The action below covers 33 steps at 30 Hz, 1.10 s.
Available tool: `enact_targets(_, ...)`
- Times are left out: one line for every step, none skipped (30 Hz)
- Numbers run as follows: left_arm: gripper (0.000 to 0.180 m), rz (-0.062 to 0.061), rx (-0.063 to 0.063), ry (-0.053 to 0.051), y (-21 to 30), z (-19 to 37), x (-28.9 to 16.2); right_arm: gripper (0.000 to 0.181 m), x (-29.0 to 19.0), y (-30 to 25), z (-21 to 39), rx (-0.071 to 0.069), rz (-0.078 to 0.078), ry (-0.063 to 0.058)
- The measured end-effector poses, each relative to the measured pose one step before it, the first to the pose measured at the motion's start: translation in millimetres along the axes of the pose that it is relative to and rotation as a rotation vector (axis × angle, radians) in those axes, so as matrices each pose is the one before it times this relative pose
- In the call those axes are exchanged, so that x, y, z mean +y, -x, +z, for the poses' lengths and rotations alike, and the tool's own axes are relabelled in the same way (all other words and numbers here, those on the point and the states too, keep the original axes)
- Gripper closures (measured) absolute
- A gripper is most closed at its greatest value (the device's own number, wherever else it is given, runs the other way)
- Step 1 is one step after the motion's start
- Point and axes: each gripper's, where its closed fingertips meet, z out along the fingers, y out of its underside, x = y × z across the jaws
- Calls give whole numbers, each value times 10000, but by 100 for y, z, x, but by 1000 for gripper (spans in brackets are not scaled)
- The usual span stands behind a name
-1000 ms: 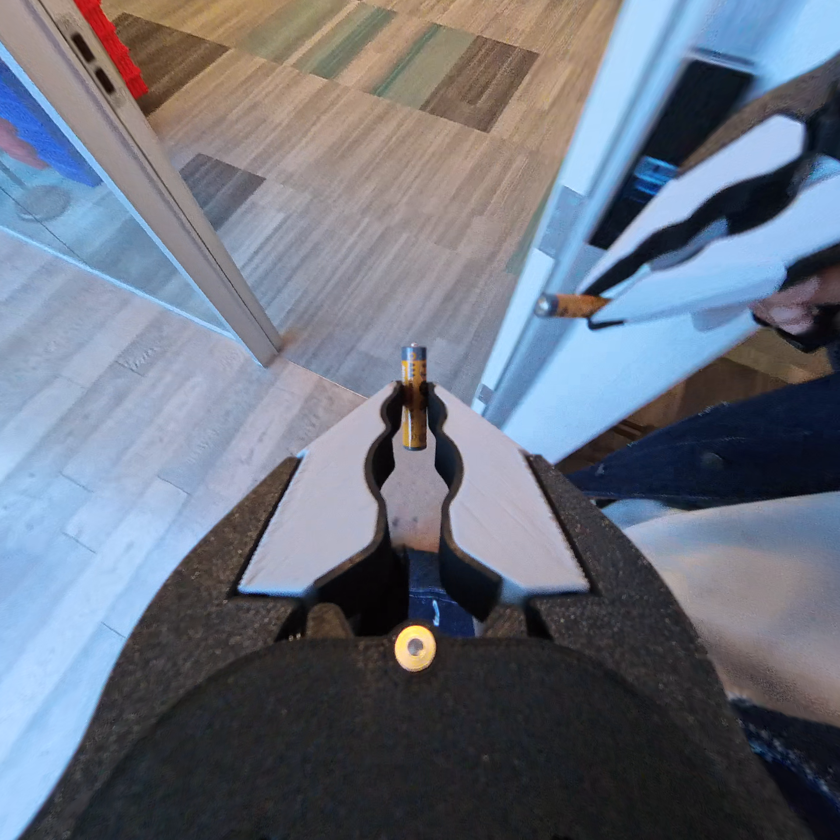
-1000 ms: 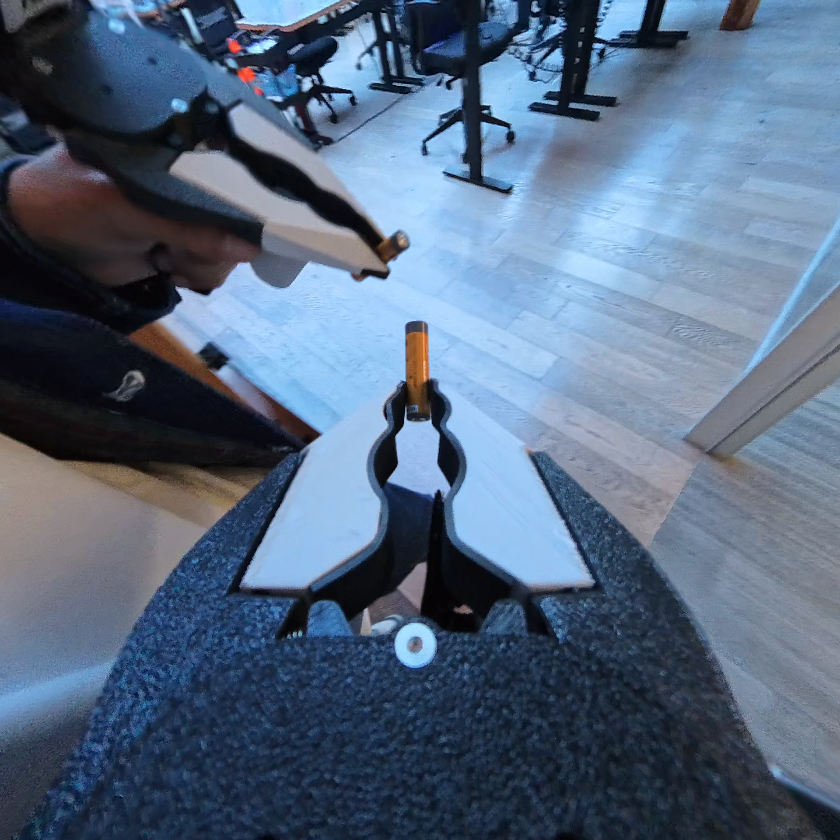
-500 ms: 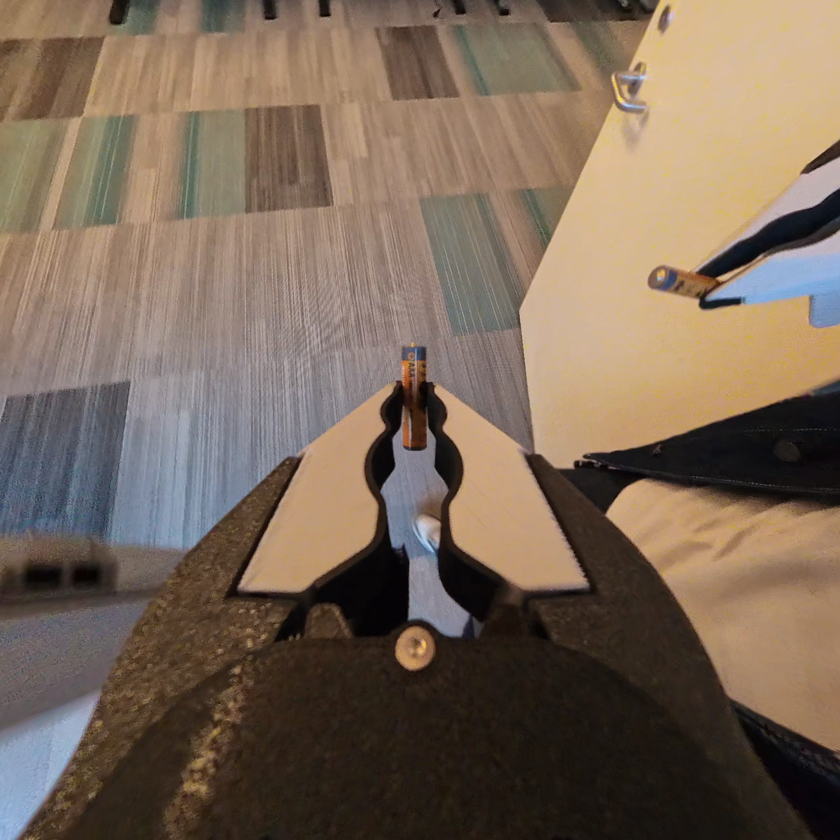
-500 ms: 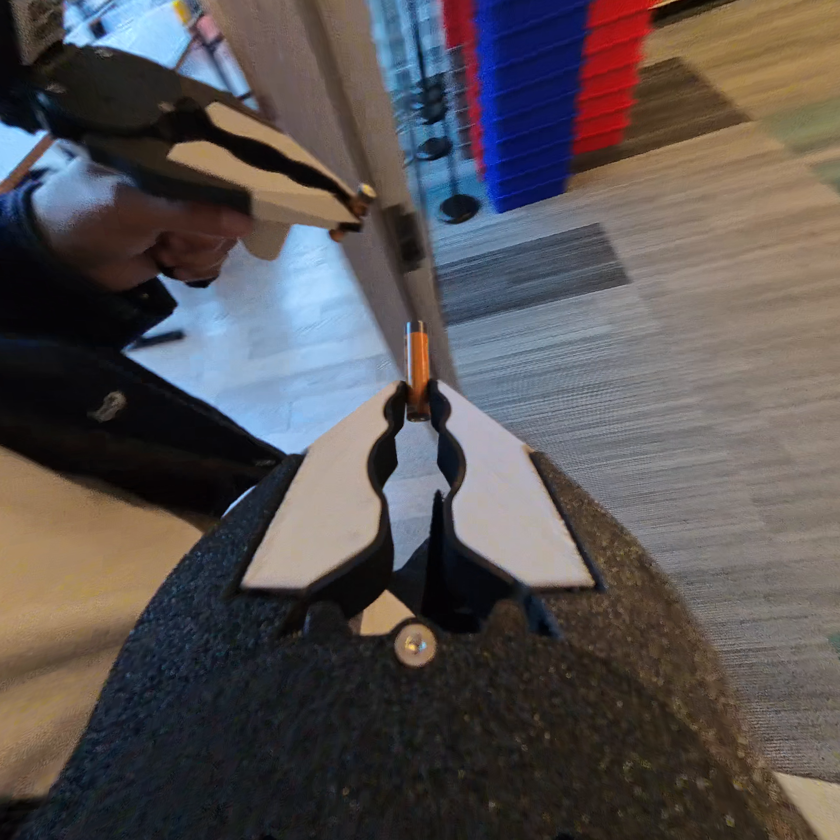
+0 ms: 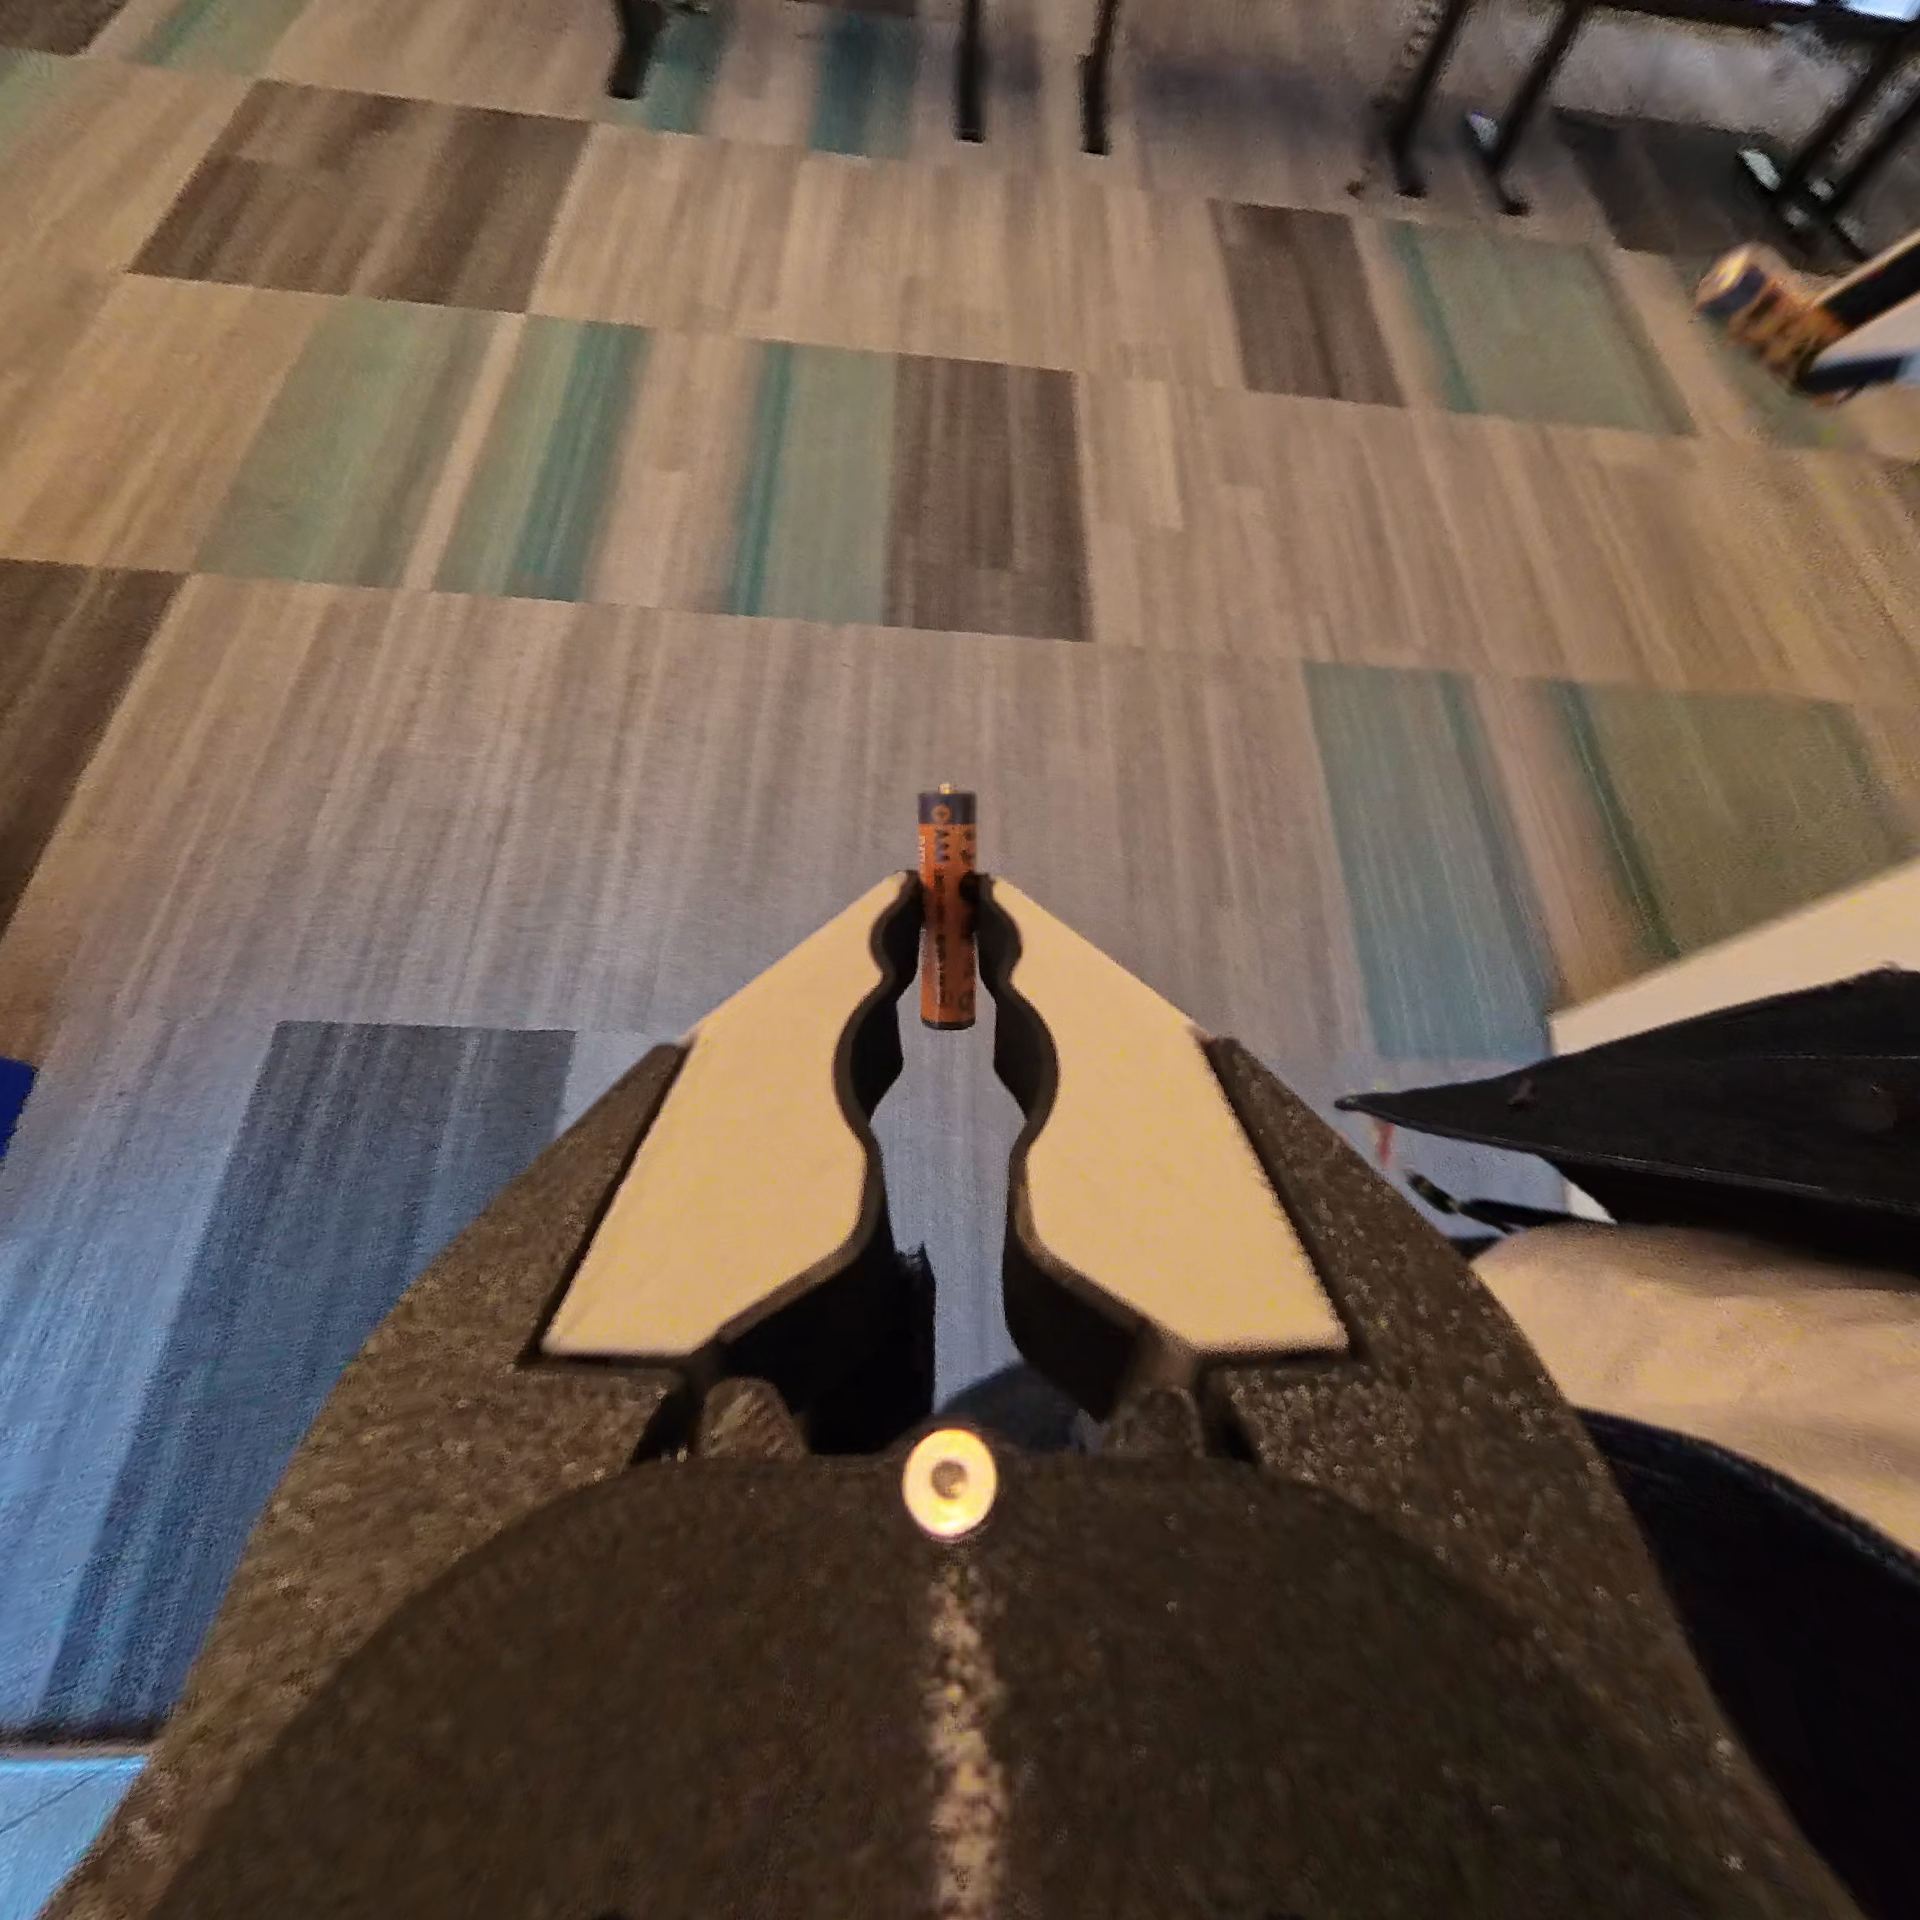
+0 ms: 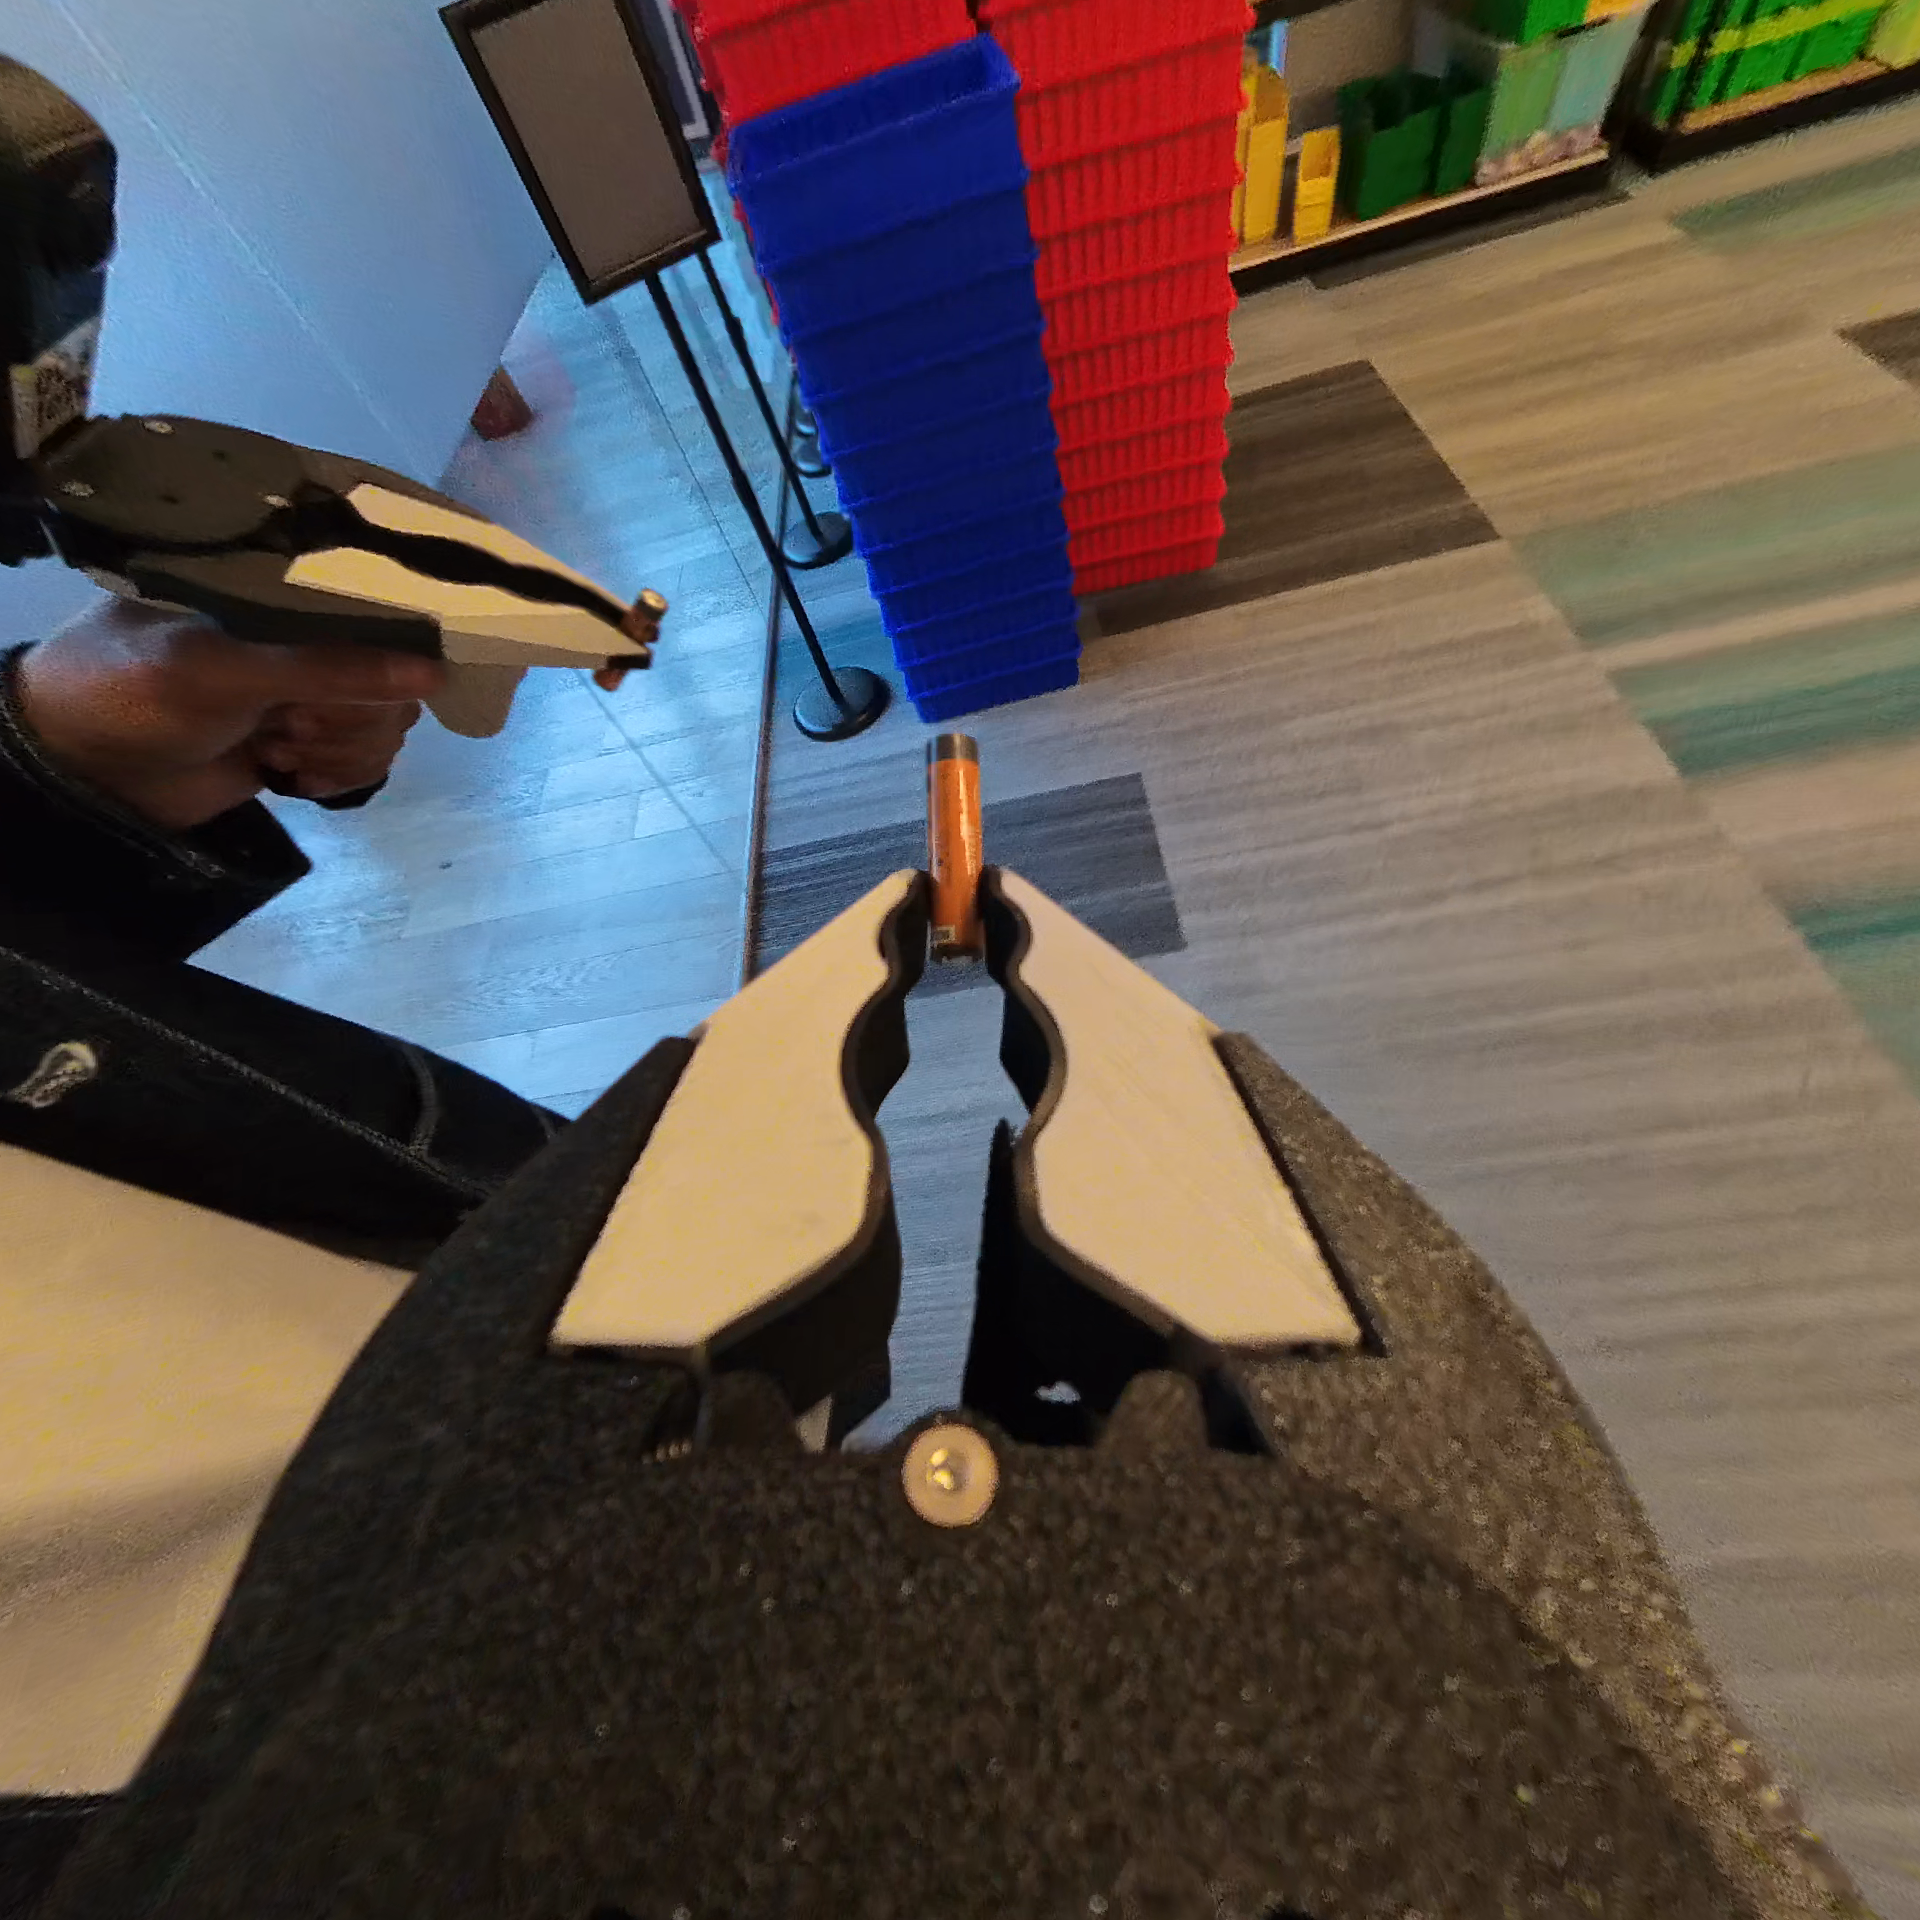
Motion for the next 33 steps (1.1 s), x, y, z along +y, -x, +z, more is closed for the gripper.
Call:
enact_targets(171, -105, -309, 5, 3833, 1726, -1554, 172, -3020, -2951, 2760, -170, -325, -38)
enact_targets(171, -86, -295, 15, 3917, 1998, -1442, 172, -2727, -3082, 2871, -145, -325, -50)
enact_targets(171, -93, -275, -16, 3928, 2236, -1423, 172, -2292, -3311, 3042, -101, -296, 21)
enact_targets(171, -113, -228, -52, 3749, 2322, -1377, 172, -2071, -3702, 3435, -31, -252, 37)
enact_targets(171, -119, -150, -69, 3609, 2487, -1451, 172, -1975, -3561, 3189, -2, -183, -56)
enact_targets(171, -114, -90, -103, 3452, 2570, -1556, 172, -1944, -3400, 3238, -56, -107, -144)
enact_targets(171, -101, -54, -88, 3236, 2539, -1628, 172, -1782, -3401, 3269, -49, -63, -103)
enact_targets(171, -69, -63, 3, 3206, 2597, -1661, 172, -1406, -3857, 3585, 115, -57, 1)
enact_targets(171, -21, -143, 40, 3354, 2728, -1842, 172, -1468, -3660, 3166, 211, 3, 17)
enact_targets(171, -16, -184, 20, 3428, 2789, -2161, 172, -1599, -3495, 3176, 112, 144, -28)
enact_targets(171, -84, -111, 58, 3258, 2601, -2362, 172, -1648, -3308, 3087, 13, 388, 24)
enact_targets(171, -91, -29, -28, 3004, 2447, -2760, 172, -2038, -3258, 2996, -86, 455, -82)
enact_targets(171, -10, 3, -167, 2835, 2404, -3090, 172, -2472, -2735, 2431, -85, 239, -211)
enact_targets(171, 41, 2, -66, 2709, 2494, -3008, 172, -2188, -2859, 2318, 60, 69, -2)
enact_targets(171, 109, -67, 43, 2639, 2647, -2911, 172, -1822, -2957, 2128, 191, -52, 266)
enact_targets(171, 203, -101, -26, 2514, 2692, -2906, 172, -1858, -3212, 2024, 274, -190, 228)
enact_targets(171, 222, -28, -126, 2371, 2567, -2730, 172, -1747, -3068, 1943, 277, -180, 98)
enact_targets(171, 159, 42, -163, 2310, 2838, -2512, 172, -1478, -3158, 2136, 227, -73, 54)
enact_targets(171, 93, 67, -162, 2360, 3131, -2213, 171, -1206, -3154, 2417, 168, 44, 70)
enact_targets(171, 57, 79, -142, 2385, 3319, -1863, 172, -1052, -3181, 2657, 156, 98, 65)
enact_targets(171, 35, 82, -115, 2418, 3549, -1625, 172, -1107, -3205, 2895, 160, 87, 31)
enact_targets(171, 12, 64, -84, 2483, 3739, -1397, 172, -1049, -3010, 3149, 130, 73, -29)
enact_targets(171, -18, 28, -11, 2555, 3927, -1175, 172, -1209, -3032, 3353, 69, 93, -27)
enact_targets(171, -57, -15, 109, 2588, 4012, -976, 172, -1208, -3029, 3564, 45, 135, 31)
enact_targets(171, -99, -18, 166, 2570, 3833, -989, 172, -1397, -2907, 3767, 3, 182, 49)
enact_targets(171, -147, 26, 133, 2516, 3696, -1160, 172, -1644, -2731, 3799, -94, 179, -1)
enact_targets(171, -246, 54, 127, 2583, 3602, -1337, 172, -1914, -2591, 4209, -138, 182, -73)
enact_targets(171, -391, 68, 161, 2600, 3340, -1600, 172, -2297, -2442, 4078, -248, 294, 67)
enact_targets(171, -409, 100, 65, 2440, 2829, -2071, 171, -2859, -1987, 3885, -336, 249, 10)
enact_targets(171, -265, 81, -70, 2303, 2403, -2442, 172, -3433, -1649, 3934, -348, 18, -212)
enact_targets(171, -134, -16, 18, 2373, 2112, -2315, 172, -3279, -1662, 3921, -326, -90, -72)
enact_targets(171, -27, -152, 115, 2571, 1917, -2169, 171, -2983, -1695, 4007, -283, -101, 176)
enact_targets(171, 27, -262, 59, 2863, 1810, -2240, 172, -3114, -1734, 3836, -207, -175, 145)
